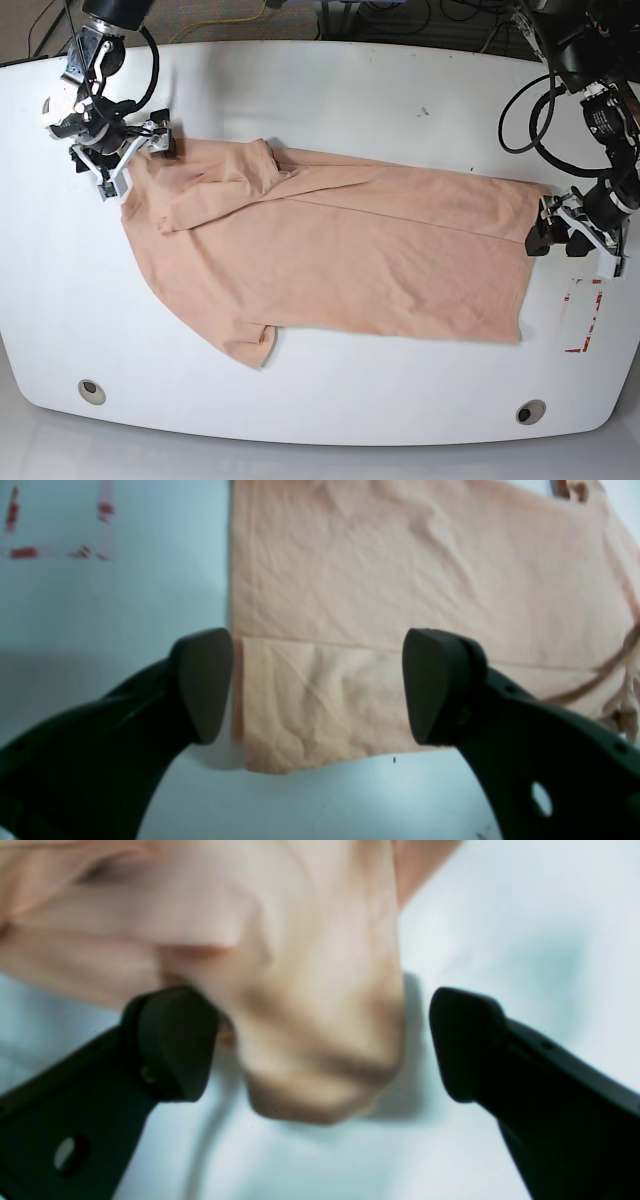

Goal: Layout the t-shirt on the table in an organized manner, then fold the t-shirt properly
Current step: 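Grasp the shirt edge with both grippers at new points, then pull the grasped shirt edge back with both grippers to smooth it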

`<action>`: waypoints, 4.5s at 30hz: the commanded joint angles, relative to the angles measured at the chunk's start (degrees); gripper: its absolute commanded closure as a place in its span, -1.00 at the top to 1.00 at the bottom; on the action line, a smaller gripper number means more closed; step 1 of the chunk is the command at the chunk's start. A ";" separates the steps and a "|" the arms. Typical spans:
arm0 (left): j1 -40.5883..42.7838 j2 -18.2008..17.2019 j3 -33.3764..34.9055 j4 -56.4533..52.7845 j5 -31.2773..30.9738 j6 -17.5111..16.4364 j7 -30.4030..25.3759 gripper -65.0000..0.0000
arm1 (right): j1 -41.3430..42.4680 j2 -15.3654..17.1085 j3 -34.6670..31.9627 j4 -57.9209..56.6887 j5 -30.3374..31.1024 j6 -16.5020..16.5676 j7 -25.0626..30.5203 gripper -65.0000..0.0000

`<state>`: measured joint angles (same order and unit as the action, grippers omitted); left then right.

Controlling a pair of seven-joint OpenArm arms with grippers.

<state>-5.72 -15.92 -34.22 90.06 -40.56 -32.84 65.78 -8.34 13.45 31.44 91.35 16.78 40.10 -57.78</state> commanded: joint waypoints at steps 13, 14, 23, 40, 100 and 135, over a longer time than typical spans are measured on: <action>2.07 -2.41 7.01 0.71 4.91 -0.17 -5.69 0.54 | 0.12 1.10 0.43 -3.83 0.32 -0.10 5.95 0.26; 2.07 -2.23 7.18 0.71 5.43 -0.17 -5.69 0.54 | 0.12 1.10 0.43 -3.83 0.41 -0.10 5.95 0.15; 2.16 -0.82 7.45 -1.05 11.41 -0.17 -7.62 0.54 | 0.12 0.92 0.16 -3.83 0.41 -0.10 5.95 -0.44; 2.33 -1.26 7.71 -13.36 11.85 -0.26 -10.00 0.54 | 0.03 0.83 0.34 -3.75 0.50 -0.10 5.95 -0.19; 26.42 -6.28 14.83 14.33 11.59 -0.17 2.75 -1.00 | -20.54 4.53 0.51 18.06 0.15 -0.10 -1.61 -1.00; 28.27 -6.10 14.66 17.06 9.83 -0.17 2.75 0.29 | -22.91 2.06 7.46 24.03 0.59 -0.10 -1.69 0.84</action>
<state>22.87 -21.19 -19.05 104.77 -28.91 -33.01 69.06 -30.68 15.53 37.58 112.99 16.88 40.05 -60.10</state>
